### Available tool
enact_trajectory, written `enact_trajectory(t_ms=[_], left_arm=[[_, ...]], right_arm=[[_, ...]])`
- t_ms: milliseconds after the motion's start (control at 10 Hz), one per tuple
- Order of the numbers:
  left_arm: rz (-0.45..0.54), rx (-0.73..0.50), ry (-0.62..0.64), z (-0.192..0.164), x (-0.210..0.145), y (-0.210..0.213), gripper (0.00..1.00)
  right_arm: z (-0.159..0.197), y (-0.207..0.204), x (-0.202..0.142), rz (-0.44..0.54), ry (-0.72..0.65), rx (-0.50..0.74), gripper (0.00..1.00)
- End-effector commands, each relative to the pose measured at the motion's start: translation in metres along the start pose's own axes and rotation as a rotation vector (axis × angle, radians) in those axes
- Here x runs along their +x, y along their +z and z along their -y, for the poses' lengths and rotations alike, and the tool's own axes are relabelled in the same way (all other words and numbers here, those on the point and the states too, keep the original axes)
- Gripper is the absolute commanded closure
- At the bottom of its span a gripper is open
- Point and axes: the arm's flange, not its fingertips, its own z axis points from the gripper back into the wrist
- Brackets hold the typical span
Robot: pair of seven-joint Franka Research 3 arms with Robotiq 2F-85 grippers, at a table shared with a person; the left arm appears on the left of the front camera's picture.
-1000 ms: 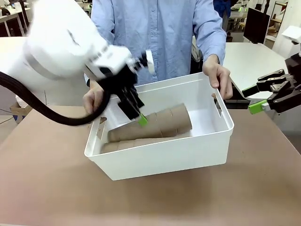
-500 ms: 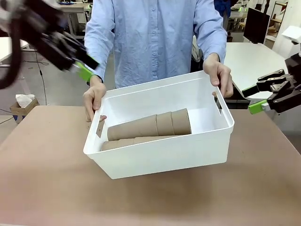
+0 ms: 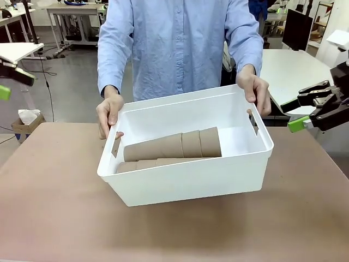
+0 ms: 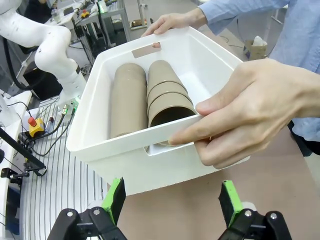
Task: Stack the cups and store them in the basket.
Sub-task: Place the stack of Reusable plastic cups into the Pantry Basket.
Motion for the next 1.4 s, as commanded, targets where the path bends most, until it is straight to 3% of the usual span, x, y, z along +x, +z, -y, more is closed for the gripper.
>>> enact_trajectory(t_ms=[0, 300, 400, 1300], left_arm=[[0.015, -0.030, -0.053, -0.004, -0.015, -0.007, 0.00], [0.016, -0.033, -0.090, -0.010, -0.026, -0.020, 0.00], [-0.006, -0.026, -0.046, -0.007, -0.025, -0.010, 0.00], [-0.006, -0.026, -0.046, -0.007, -0.025, -0.010, 0.00]], right_arm=[[0.003, 0.001, 0.001, 0.020, 0.020, 0.004, 0.00], [0.003, 0.001, 0.001, 0.020, 0.020, 0.004, 0.00], [0.003, 0.001, 0.001, 0.020, 0.020, 0.004, 0.00], [0.003, 0.001, 0.001, 0.020, 0.020, 0.004, 0.00]])
